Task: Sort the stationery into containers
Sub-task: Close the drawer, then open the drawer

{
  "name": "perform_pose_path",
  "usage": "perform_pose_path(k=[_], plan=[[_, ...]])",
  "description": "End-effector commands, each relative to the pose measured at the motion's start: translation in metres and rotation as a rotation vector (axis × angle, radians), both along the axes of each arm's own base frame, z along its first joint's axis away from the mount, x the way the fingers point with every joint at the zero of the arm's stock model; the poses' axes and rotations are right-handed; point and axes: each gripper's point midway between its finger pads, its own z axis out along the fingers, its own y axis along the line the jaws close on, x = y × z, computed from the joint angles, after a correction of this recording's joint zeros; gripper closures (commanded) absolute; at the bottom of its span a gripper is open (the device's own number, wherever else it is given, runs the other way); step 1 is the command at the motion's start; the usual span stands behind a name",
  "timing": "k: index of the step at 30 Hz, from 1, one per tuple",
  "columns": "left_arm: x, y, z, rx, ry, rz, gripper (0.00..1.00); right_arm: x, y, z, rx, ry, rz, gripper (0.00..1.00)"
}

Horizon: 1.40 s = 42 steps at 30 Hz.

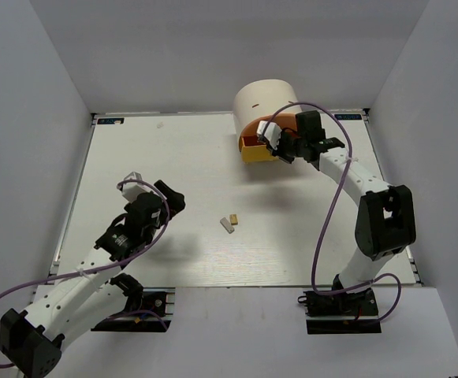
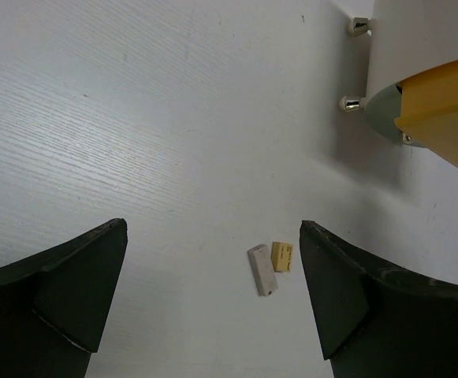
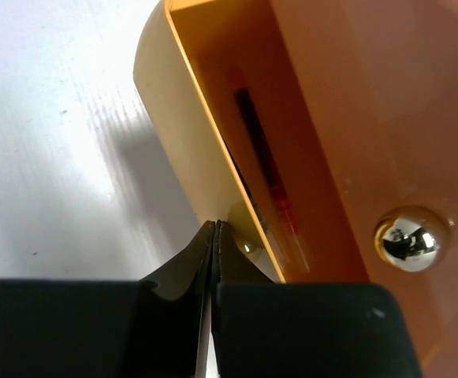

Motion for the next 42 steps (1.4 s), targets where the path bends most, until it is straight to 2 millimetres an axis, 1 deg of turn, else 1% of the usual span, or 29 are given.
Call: perform_pose_path(k=[1,6,9,10,15,18,19,21,22,23,24,25,26,27,28,29,30,31,32,33,34,35,36,37,38,39,40,41,42], plan=[[0.003,-0.006,0.005,-0.017,-0.023,-0.02,0.0,0.027,0.001,0.023,0.016,-0.115,-0.056,1.0],[0.006,-0.012,-0.001,-0.006,-0.004,-0.04,0.0,0.039,0.008,0.023,0.015,-0.147,-0.069,1.0],[0.007,-0.014,-0.002,-0.01,-0.001,-0.048,0.0,0.047,0.01,0.027,0.015,-0.163,-0.085,1.0],[0.007,-0.014,-0.002,-0.01,-0.001,-0.048,0.0,0.051,0.011,0.025,0.009,-0.165,-0.093,1.0],[0.008,-0.015,-0.003,-0.01,-0.001,-0.048,0.0,0.06,0.019,0.028,0.019,-0.193,-0.102,1.0],[0.007,-0.017,-0.003,-0.014,0.002,-0.056,0.0,0.064,0.018,0.026,0.019,-0.196,-0.123,0.98],[0.007,-0.017,-0.003,-0.014,0.002,-0.056,0.0,0.062,0.021,0.03,0.025,-0.199,-0.116,0.98],[0.007,-0.016,-0.003,-0.006,0.001,-0.06,0.0,0.051,0.026,0.032,0.049,-0.165,-0.073,1.0],[0.007,-0.016,-0.003,-0.006,0.001,-0.06,0.0,0.043,0.023,0.021,0.048,-0.134,-0.063,1.0],[0.007,-0.016,-0.003,-0.006,0.001,-0.06,0.0,0.033,0.029,0.042,0.088,-0.168,-0.024,1.0],[0.007,-0.016,-0.003,-0.006,0.001,-0.06,0.0,0.027,0.029,0.042,0.095,-0.166,-0.015,1.0],[0.007,-0.016,-0.003,-0.006,0.001,-0.06,0.0,0.01,0.024,0.027,0.093,-0.135,-0.013,1.0],[0.007,-0.016,-0.003,-0.006,0.001,-0.06,0.0,0.011,0.025,0.054,0.142,-0.226,-0.011,1.0],[0.008,-0.017,-0.002,-0.011,-0.007,-0.06,0.0,0.007,0.023,0.056,0.17,-0.231,-0.03,0.95],[0.008,-0.017,-0.001,-0.011,-0.007,-0.06,0.0,-0.007,0.013,0.049,0.219,-0.241,-0.079,0.92],[0.007,-0.016,-0.006,-0.006,0.001,-0.06,0.0,-0.011,0.009,0.052,0.252,-0.266,-0.108,0.87],[0.008,-0.019,-0.004,-0.016,-0.006,-0.068,0.0,-0.028,-0.005,0.043,0.322,-0.255,-0.196,0.75],[0.008,-0.019,-0.004,-0.016,-0.006,-0.068,0.0,-0.023,-0.01,0.057,0.378,-0.325,-0.256,0.51],[0.009,-0.02,-0.002,-0.022,-0.015,-0.068,0.0,-0.025,-0.015,0.057,0.41,-0.32,-0.297,0.46],[0.009,-0.021,-0.004,-0.021,-0.004,-0.076,0.0,-0.029,-0.019,0.039,0.431,-0.228,-0.358,0.46],[0.009,-0.022,-0.007,-0.016,0.003,-0.076,0.0,-0.026,-0.026,0.034,0.46,-0.165,-0.45,0.53],[0.009,-0.022,-0.007,-0.016,0.003,-0.076,0.0,-0.025,-0.028,0.025,0.464,-0.11,-0.491,0.59],[0.009,-0.022,-0.007,-0.016,0.003,-0.076,0.0,-0.024,-0.03,0.014,0.481,-0.014,-0.566,0.64],[0.009,-0.023,-0.01,-0.007,0.013,-0.088,0.0,-0.025,-0.038,-0.003,0.473,0.058,-0.619,0.66],[0.01,-0.024,-0.006,-0.011,0.005,-0.088,0.0,-0.028,-0.037,-0.008,0.54,0.137,-0.672,0.66],[0.01,-0.024,-0.006,-0.011,0.005,-0.088,0.0,-0.033,-0.035,-0.017,0.55,0.177,-0.668,0.66],[0.01,-0.024,-0.006,-0.011,0.005,-0.088,0.0,-0.033,-0.033,-0.019,0.574,0.203,-0.663,0.66],[0.01,-0.024,-0.006,-0.011,0.005,-0.088,0.0,-0.035,-0.027,-0.017,0.64,0.27,-0.682,0.6],[0.01,-0.024,-0.006,-0.011,0.005,-0.088,0.0,-0.035,-0.024,-0.019,0.662,0.3,-0.69,0.57]])
